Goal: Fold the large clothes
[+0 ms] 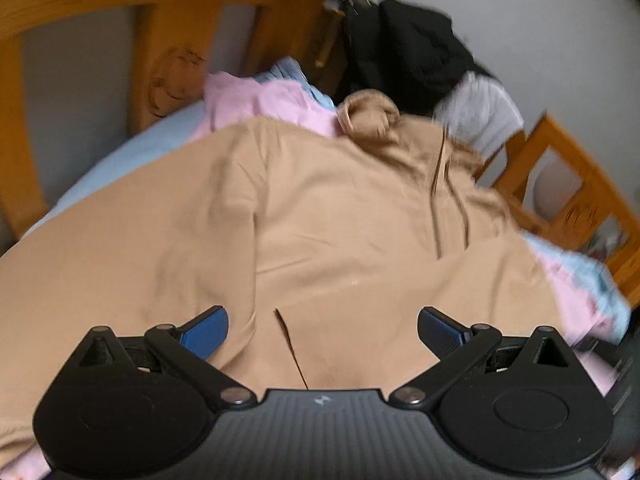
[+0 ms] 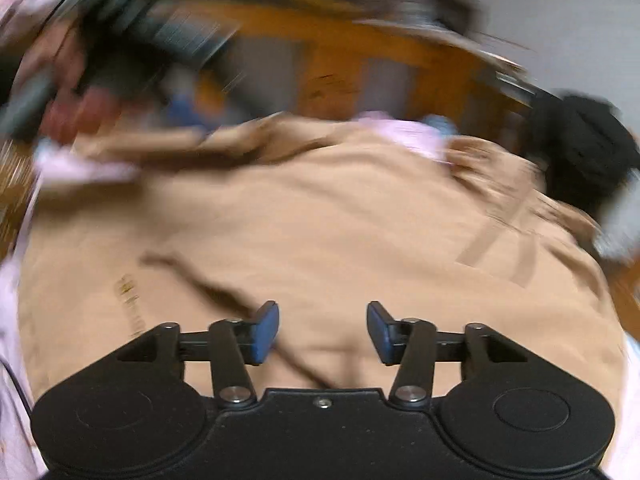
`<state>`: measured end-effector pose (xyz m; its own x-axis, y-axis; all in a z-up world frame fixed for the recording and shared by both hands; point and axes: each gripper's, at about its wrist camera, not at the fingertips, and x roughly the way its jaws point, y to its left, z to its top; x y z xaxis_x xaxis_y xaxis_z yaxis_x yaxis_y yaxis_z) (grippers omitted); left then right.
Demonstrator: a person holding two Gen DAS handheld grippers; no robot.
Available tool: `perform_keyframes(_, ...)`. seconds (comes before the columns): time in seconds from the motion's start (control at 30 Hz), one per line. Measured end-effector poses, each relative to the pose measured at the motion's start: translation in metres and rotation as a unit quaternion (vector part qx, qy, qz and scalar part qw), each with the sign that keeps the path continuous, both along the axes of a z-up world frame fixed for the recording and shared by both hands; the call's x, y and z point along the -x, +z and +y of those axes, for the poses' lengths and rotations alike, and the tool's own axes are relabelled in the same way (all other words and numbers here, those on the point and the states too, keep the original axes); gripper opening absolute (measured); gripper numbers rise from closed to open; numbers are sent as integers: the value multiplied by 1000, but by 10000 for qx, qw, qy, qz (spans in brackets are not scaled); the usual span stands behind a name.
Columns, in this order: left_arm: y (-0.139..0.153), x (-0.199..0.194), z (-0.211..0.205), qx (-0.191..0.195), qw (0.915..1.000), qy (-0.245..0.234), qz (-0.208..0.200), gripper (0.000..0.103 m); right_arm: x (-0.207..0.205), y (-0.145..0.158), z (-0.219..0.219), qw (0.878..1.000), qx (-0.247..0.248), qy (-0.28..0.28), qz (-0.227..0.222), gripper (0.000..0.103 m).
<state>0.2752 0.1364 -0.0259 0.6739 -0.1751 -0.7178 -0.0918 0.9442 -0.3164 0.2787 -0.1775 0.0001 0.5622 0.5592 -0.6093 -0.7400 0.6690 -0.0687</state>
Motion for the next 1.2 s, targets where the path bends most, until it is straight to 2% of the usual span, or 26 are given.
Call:
perform_keyframes(0.1, -13, -11, -25, -589, 9982, -71, 11, 102, -50, 8, -52, 9916, -227, -1268, 135, 59)
perform_keyframes(0.17, -19, -14, -40, -977, 9952, -11, -57, 102, -93, 5, -84, 9765, -293, -2131, 108, 59)
perform_keyframes(0.23, -22, -13, -52, -1317, 9911, -42, -159, 102, -136, -7, -117, 9567, -453, -2855, 355, 58)
perform_keyframes(0.37, -25, -11, -71, -1806, 9828, -143, -362, 102, -213, -41, -162, 9104, -1166, -3693, 1458, 55)
perform_keyframes(0.4, -25, -10, -74, -1858, 9815, -153, -424, 102, -228, -50, -168, 8988, -1383, -3773, 1750, 43)
perform_keyframes(0.43, -25, -10, -77, -1877, 9810, -167, -471, 102, -235, -56, -175, 8877, -1667, -3804, 1985, 14)
perform_keyframes(0.47, -24, -9, -80, -1874, 9806, -199, -543, 102, -238, -56, -179, 8812, -1869, -3790, 2117, 4)
perform_keyframes(0.5, -23, -11, -82, -1842, 9807, -261, -597, 102, -238, -51, -177, 8867, -1841, -3706, 2063, 1)
perform_keyframes(0.57, -22, -14, -88, -1759, 9816, -370, -651, 102, -232, -31, -168, 9163, -1384, -3450, 1494, 0)
perform_keyframes(0.6, -23, -16, -92, -1723, 9818, -437, -676, 102, -229, -21, -164, 9264, -1171, -3371, 1199, 0)
perform_keyframes(0.7, -33, -29, -107, -1930, 9780, -654, -441, 102, -225, -2, -155, 9432, -646, -3221, 501, 0)
perform_keyframes(0.77, -46, -39, -116, -2263, 9719, -628, -179, 103, -233, -15, -151, 9433, -264, -3265, 532, 0)
perform_keyframes(0.83, -50, -39, -118, -2283, 9716, -587, -187, 103, -244, -40, -142, 9432, 293, -3246, 641, 0)
perform_keyframes(0.9, -47, -38, -116, -2181, 9742, -556, -170, 102, -234, -47, -140, 9399, 357, -3347, 582, 6)
perform_keyframes(0.93, -45, -36, -113, -2118, 9756, -553, -159, 102, -224, -44, -143, 9383, 277, -3408, 517, 18)
perform_keyframes(1.0, -39, -29, -106, -1897, 9800, -561, -225, 102, -195, -32, -146, 9431, 244, -3311, 201, 23)
perform_keyframes(1.07, -31, -20, -98, -1657, 9841, -557, -324, 102, -164, -22, -140, 9497, 384, -3105, -152, 25)
perform_keyframes(1.1, -27, -17, -96, -1553, 9855, -562, -385, 102, -154, -23, -138, 9516, 416, -3040, -174, 25)
perform_keyframes(1.2, -13, 1, -87, -1306, 9884, -538, -557, 102, -128, -43, -132, 9549, 816, -2854, 77, 25)
